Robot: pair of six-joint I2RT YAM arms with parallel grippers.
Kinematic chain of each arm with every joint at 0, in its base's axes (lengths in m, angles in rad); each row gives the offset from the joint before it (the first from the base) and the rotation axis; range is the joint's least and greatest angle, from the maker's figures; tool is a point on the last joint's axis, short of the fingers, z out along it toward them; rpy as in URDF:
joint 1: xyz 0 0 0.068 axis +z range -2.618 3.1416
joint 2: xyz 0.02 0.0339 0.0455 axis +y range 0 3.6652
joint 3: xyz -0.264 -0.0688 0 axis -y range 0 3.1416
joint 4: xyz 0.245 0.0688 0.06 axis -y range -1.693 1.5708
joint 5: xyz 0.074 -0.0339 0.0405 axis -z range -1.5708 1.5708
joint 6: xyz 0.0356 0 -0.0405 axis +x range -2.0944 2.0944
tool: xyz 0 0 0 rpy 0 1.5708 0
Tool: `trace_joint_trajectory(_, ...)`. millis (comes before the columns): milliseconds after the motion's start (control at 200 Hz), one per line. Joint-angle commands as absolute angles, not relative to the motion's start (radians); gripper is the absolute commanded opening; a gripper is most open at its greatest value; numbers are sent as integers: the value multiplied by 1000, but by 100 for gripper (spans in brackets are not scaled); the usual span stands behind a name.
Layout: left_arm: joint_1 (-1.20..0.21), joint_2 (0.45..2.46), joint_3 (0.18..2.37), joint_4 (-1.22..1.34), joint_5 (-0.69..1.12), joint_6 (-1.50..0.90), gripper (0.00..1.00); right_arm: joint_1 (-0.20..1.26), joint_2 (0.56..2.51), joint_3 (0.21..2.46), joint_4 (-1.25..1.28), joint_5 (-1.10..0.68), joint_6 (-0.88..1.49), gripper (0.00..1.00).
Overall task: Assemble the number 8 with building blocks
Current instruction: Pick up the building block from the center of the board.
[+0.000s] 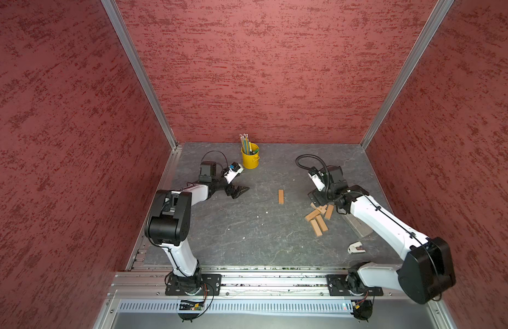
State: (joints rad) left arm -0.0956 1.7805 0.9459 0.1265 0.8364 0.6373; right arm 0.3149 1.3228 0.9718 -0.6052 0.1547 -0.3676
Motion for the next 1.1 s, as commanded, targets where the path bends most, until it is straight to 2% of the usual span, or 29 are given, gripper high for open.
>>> trace_joint_trajectory(0,-100,1801,972,106,844,649,99,270,1357,982,-690,68,-486,71)
trace_joint_trajectory(60,-100,1801,971,104,844,652,99,268,1391,977,-680,127,-493,56)
trace_joint_trajectory(110,-100,1801,971,105,844,652,99,265,1416,981,-676,142,-495,51)
trace_joint_trajectory(225,-100,1800,971,106,842,650,99,261,1473,991,-658,89,-500,61)
trace_joint_trajectory(486,-100,1801,973,103,842,649,99,255,1635,987,-540,218,-584,59)
trace_joint_trajectory(691,-99,1805,979,97,842,649,99,227,1686,1011,-505,244,-636,57)
trace_joint_trajectory(957,-98,1809,987,86,842,649,99,212,1722,996,-498,171,-632,56)
trace_joint_trajectory(1092,-98,1808,988,86,842,649,99,217,1722,1024,-559,55,-609,54)
